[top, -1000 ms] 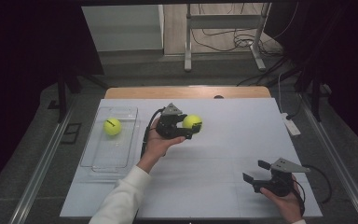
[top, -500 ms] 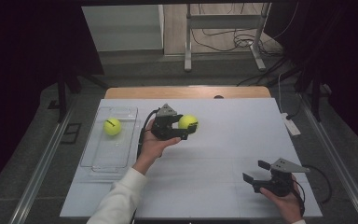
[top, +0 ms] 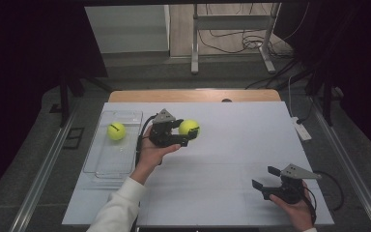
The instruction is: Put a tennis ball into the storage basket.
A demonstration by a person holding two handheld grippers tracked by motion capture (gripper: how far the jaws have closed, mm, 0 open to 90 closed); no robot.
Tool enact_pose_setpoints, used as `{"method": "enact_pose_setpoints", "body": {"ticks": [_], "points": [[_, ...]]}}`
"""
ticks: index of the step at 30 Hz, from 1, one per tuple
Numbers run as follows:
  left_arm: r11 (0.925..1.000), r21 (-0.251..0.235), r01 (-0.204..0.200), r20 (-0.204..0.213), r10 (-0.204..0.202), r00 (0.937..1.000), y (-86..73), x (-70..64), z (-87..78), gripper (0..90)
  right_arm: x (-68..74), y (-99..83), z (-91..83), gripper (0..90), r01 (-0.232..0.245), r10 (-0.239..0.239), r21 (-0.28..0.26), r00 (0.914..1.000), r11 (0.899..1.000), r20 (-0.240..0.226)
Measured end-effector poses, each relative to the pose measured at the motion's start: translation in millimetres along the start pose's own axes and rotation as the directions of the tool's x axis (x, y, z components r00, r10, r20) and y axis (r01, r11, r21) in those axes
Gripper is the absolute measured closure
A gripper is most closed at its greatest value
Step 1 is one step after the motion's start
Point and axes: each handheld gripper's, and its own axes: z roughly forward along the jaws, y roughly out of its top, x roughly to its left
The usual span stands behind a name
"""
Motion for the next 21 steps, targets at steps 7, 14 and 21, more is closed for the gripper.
{"method": "enact_pose_setpoints", "body": {"ticks": [7, 14, 21], "points": [[1.0, -0.004, 0.005, -0.008, -0.005, 0.9999, -5.0, 2.1, -10.7, 27.9, 0.0, -0.3, 0.2, 13.2, -0.001, 0.001, 0.001, 1.0, 1.0, 0.001], [0.9999, -0.013, 0.01, -0.017, -0.01, 0.9998, -9.6, 5.6, -23.1, 27.9, 1.6, 0.0, 0.5, 13.2, 0.001, -0.001, 0.003, 1.0, 1.0, 0.005], [0.9997, -0.016, 0.02, -0.026, -0.02, 0.9994, -15.3, 10.5, -29.7, 27.9, 1.4, -0.5, 0.7, 13.1, -0.001, 0.001, 0.007, 1.0, 1.0, 0.009]]}}
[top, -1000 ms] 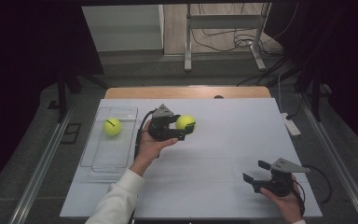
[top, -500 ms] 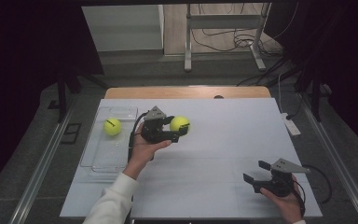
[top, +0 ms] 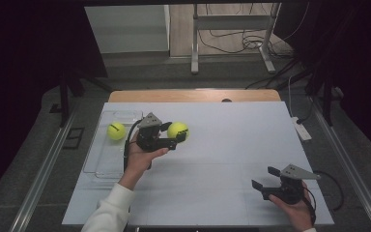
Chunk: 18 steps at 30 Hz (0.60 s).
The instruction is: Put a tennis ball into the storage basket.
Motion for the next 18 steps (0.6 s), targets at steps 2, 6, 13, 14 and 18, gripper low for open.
{"method": "enact_pose_setpoints", "body": {"ticks": [2, 6, 13, 14, 18], "points": [[1.0, -0.003, 0.003, -0.002, -0.003, 1.0, -0.7, 0.8, -1.6, 27.9, -0.3, -0.2, -0.2, 13.1, 0.0, 0.0, 0.001, 1.0, 1.0, 0.001], [1.0, 0.002, 0.009, -0.002, -0.009, 1.0, -2.8, 0.2, -2.7, 27.9, -0.5, -0.4, -0.4, 13.1, 0.0, 0.0, 0.001, 1.0, 1.0, 0.002], [0.9999, 0.003, 0.011, -0.009, -0.011, 0.9999, -8.0, -0.9, -15.4, 27.8, 0.4, -0.1, -2.5, 13.1, -0.001, 0.001, -0.004, 1.0, 1.0, 0.002], [0.9999, 0.002, 0.012, -0.01, -0.012, 0.9999, -8.9, -0.2, -17.6, 27.9, 0.4, -0.2, -2.6, 13.1, -0.001, 0.001, -0.005, 1.0, 1.0, 0.002], [0.9997, -0.015, 0.017, -0.026, -0.017, 0.9995, -14.5, 3.0, -29.1, 27.9, -0.6, 0.1, -1.6, 13.1, -0.001, 0.001, -0.005, 1.0, 1.0, 0.003]]}}
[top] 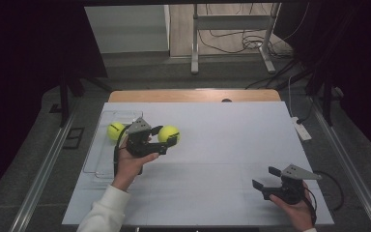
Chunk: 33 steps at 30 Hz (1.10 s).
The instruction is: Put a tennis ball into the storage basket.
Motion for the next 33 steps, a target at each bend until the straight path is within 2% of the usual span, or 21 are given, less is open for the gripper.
{"method": "enact_pose_setpoints", "body": {"ticks": [9, 16, 26, 33], "points": [[0.9999, -0.007, 0.011, -0.03, -0.012, 0.9995, -6.2, 6.5, -15.2, 27.9, 0.9, 0.3, -0.5, 13.1, 0.003, -0.003, -0.003, 1.0, 1.0, -0.006], [0.9999, -0.01, 0.008, -0.04, -0.009, 0.9992, -7.8, 8.5, -19.9, 27.9, 1.0, 0.4, 0.5, 13.2, 0.003, -0.003, 0.0, 1.0, 1.0, -0.007], [0.9997, -0.012, 0.023, -0.061, -0.024, 0.9978, -10.6, 16.3, -27.9, 27.8, 0.3, -0.1, 0.1, 13.1, 0.003, -0.003, 0.001, 1.0, 1.0, -0.005], [0.9993, -0.01, 0.035, -0.101, -0.036, 0.9943, -13.1, 25.1, -38.9, 27.8, 0.6, 0.0, -0.2, 13.2, 0.004, -0.004, 0.002, 1.0, 1.0, -0.003]]}}
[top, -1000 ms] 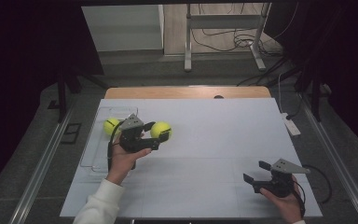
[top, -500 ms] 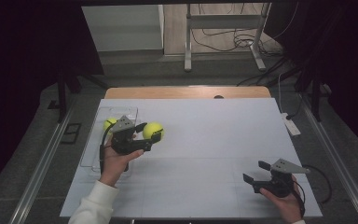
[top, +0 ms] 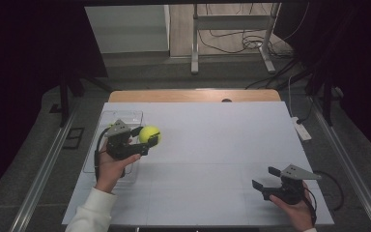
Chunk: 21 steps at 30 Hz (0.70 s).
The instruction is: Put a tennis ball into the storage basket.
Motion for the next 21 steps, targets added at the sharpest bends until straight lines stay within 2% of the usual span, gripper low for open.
{"method": "enact_pose_setpoints", "body": {"ticks": [7, 21], "points": [[0.9994, 0.0, 0.034, -0.028, -0.034, 0.999, -6.6, 15.1, -9.6, 27.8, 0.5, 0.2, 0.9, 13.2, 0.002, -0.002, 0.001, 1.0, 1.0, -0.001], [0.998, -0.011, 0.062, -0.078, -0.062, 0.995, -11.8, 31.1, -26.3, 27.8, 0.6, 0.4, 0.1, 13.2, 0.005, -0.005, -0.002, 1.0, 1.0, -0.002]]}}
